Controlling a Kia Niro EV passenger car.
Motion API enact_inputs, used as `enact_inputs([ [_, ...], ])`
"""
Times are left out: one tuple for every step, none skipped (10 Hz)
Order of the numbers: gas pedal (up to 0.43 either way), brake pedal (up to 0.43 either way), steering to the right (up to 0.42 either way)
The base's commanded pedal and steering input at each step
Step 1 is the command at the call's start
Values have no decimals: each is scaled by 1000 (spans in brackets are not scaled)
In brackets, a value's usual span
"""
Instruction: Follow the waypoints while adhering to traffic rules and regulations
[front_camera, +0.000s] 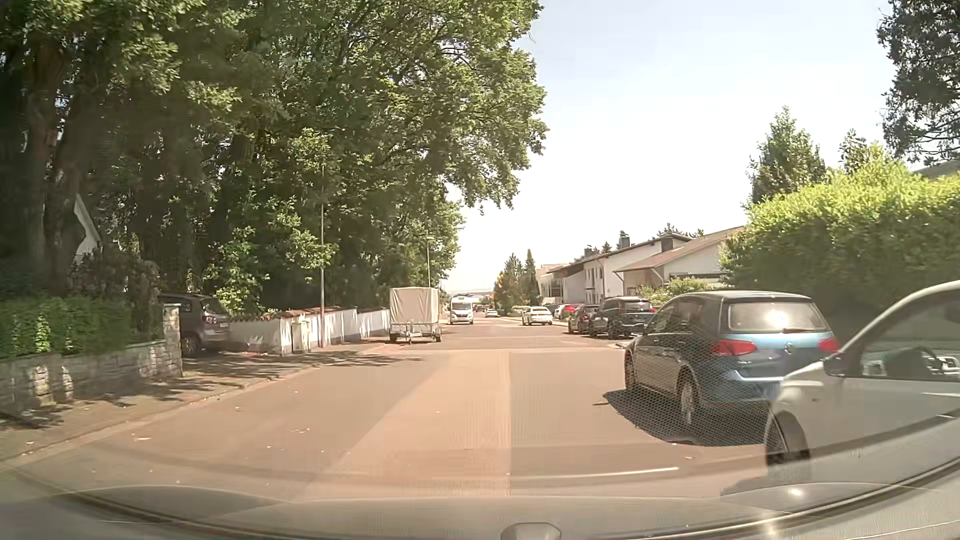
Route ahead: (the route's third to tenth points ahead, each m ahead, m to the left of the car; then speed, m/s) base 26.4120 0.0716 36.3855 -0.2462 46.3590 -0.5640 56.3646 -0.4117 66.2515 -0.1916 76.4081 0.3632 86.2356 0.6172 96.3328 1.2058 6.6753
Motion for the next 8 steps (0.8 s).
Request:
enact_inputs([
  [0,0,7],
  [0,0,8],
  [0,0,8],
  [0,0,9],
  [0,0,9],
  [0,0,11],
  [0,0,13],
  [0,0,14],
])
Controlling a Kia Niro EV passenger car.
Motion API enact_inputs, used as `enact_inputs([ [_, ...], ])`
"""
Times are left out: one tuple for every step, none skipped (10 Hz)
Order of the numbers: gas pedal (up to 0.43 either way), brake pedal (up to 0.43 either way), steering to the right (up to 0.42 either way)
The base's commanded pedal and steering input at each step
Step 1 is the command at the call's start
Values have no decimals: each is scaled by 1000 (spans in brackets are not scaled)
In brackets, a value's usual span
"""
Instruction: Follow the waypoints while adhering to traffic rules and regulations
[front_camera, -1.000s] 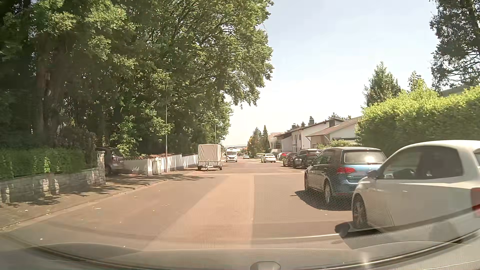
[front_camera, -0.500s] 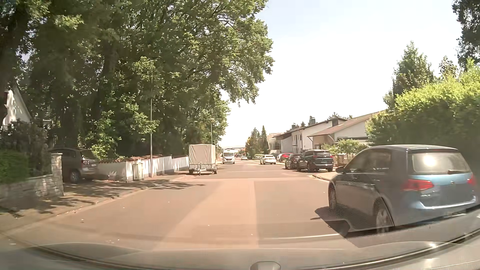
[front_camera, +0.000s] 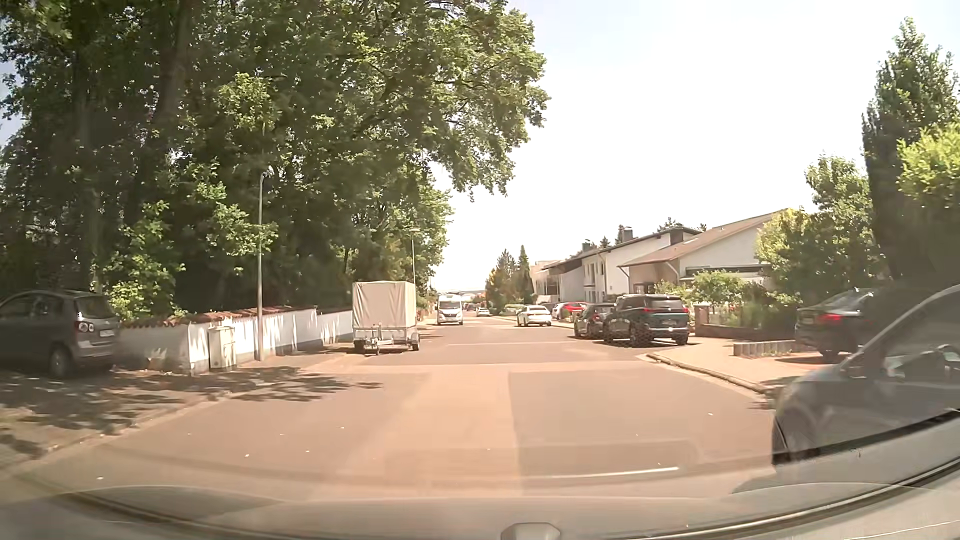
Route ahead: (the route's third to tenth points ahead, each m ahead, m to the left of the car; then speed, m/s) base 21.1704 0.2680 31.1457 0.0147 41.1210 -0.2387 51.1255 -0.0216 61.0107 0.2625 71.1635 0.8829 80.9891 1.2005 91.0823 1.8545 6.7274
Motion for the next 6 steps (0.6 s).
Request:
enact_inputs([
  [0,0,14],
  [0,0,15],
  [0,0,16],
  [0,0,18],
  [0,0,20],
  [0,0,23],
])
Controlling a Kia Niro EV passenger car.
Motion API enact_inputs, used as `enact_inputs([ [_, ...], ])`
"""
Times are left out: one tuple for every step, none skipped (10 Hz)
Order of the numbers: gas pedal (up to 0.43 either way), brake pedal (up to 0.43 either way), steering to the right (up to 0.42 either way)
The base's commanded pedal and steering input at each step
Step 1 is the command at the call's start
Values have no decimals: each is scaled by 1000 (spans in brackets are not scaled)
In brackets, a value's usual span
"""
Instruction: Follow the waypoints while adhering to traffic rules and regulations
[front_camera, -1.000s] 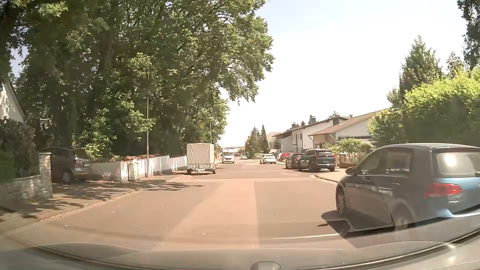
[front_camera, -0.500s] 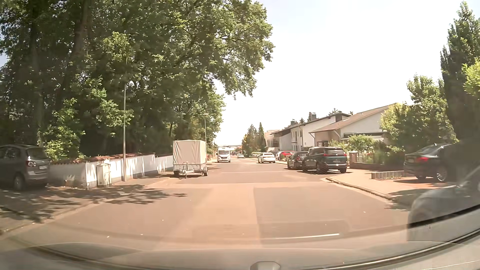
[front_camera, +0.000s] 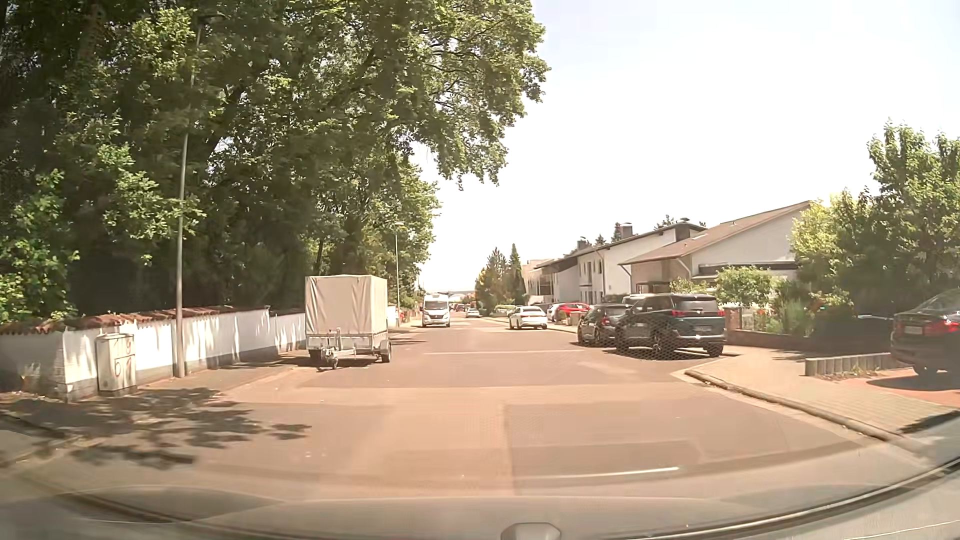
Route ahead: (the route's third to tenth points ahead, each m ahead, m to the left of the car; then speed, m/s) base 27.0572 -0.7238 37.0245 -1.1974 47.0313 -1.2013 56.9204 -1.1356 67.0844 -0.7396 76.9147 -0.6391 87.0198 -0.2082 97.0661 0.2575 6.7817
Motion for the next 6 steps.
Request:
enact_inputs([
  [0,0,24],
  [0,0,24],
  [0,0,23],
  [0,0,20],
  [0,0,17],
  [0,0,11],
])
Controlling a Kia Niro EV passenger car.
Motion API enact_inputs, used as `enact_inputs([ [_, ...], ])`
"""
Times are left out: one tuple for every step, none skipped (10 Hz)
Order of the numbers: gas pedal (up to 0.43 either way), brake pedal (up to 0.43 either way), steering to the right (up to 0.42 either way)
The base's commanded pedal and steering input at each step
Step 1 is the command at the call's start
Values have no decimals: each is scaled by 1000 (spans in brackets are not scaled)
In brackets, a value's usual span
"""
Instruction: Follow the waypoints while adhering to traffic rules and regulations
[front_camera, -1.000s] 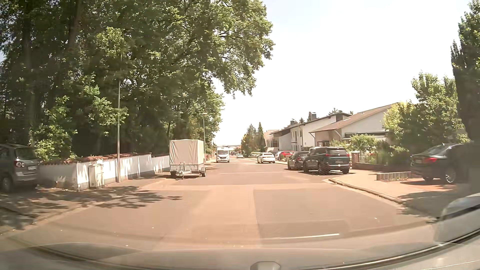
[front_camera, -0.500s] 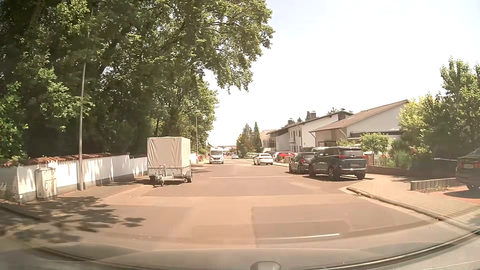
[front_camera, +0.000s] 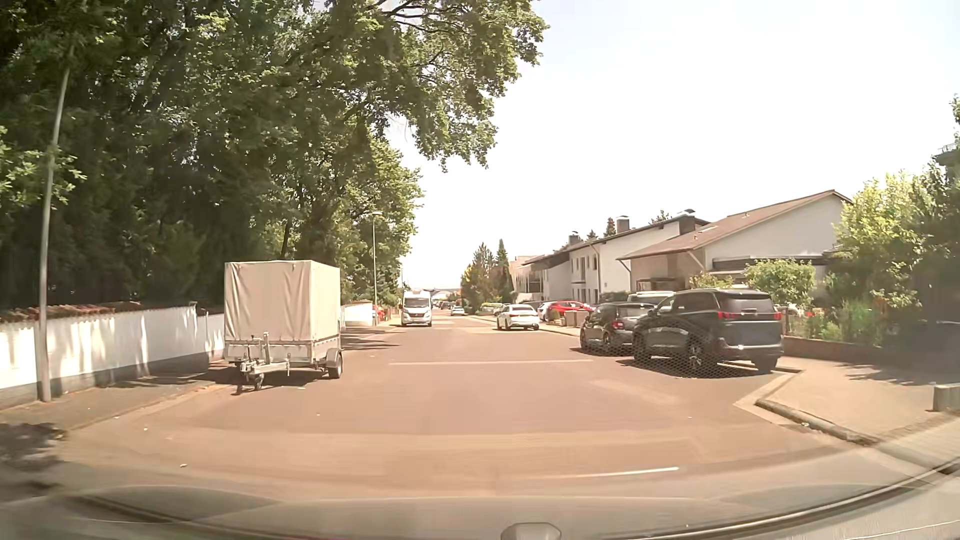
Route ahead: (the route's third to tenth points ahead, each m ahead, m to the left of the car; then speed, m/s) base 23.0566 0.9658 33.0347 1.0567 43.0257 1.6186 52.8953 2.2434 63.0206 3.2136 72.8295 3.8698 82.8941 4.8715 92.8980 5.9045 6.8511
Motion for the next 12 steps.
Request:
enact_inputs([
  [0,0,6],
  [0,0,4],
  [0,0,3],
  [0,0,0],
  [0,0,-2],
  [0,0,-5],
  [0,0,-8],
  [0,0,-9],
  [0,0,-8],
  [0,0,-8],
  [0,0,-9],
  [0,0,-11],
])
